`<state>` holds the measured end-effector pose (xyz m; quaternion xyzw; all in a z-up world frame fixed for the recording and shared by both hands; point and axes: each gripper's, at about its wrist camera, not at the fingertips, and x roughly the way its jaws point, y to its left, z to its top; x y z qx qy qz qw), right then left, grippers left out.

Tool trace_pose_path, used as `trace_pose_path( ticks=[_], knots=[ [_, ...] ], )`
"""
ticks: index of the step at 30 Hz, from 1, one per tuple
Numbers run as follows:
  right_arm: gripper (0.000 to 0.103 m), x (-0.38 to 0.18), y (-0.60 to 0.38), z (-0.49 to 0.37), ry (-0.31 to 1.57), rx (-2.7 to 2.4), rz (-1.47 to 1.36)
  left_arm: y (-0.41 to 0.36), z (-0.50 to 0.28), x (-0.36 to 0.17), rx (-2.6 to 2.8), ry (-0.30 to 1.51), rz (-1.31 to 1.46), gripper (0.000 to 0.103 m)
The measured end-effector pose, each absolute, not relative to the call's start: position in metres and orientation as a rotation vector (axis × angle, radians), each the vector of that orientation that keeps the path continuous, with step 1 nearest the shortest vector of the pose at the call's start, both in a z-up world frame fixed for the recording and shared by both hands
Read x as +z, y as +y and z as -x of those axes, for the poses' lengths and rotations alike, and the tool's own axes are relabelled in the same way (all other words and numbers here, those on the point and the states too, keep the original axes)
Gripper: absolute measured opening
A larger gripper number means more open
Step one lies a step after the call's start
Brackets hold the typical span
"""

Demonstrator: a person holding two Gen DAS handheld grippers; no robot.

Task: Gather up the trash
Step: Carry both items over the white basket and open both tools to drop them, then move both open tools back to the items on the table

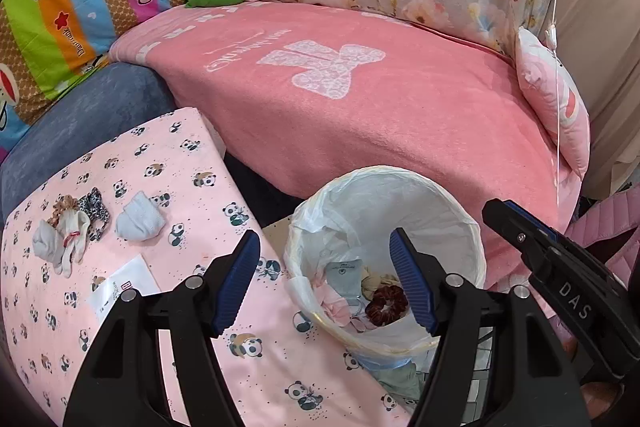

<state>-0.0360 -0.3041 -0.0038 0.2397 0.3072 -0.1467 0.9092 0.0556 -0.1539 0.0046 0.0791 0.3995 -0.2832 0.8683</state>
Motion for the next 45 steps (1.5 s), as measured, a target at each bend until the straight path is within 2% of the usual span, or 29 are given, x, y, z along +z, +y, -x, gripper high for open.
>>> trace_pose_path(
  ticks=[10, 14, 22, 25, 45],
  knots=[
    [0.028, -0.001, -0.273, 0.03, 0.648, -0.265, -0.453, -0.127, -0.057, 0.007, -0.561, 0.839, -0.13, 0.065],
    [0.03, -0.003, -0.258, 0.025, 0.663, -0.246, -0.437, -0.112, -0.06, 0.004, -0.54, 0.849, -0.114, 0.073],
    [0.034, -0.006, -0.228, 0.014, 0.687, -0.21, -0.416, -0.077, -0.069, 0.0, -0.488, 0.854, -0.082, 0.073],
    [0.039, -0.008, -0.215, 0.009, 0.696, -0.195, -0.402, -0.065, -0.072, -0.002, -0.471, 0.86, -0.064, 0.073],
    [0.045, -0.029, -0.139, -0.024, 0.784, -0.113, -0.351, 0.03, -0.101, -0.05, -0.318, 0.973, 0.023, 0.073]
  ],
)
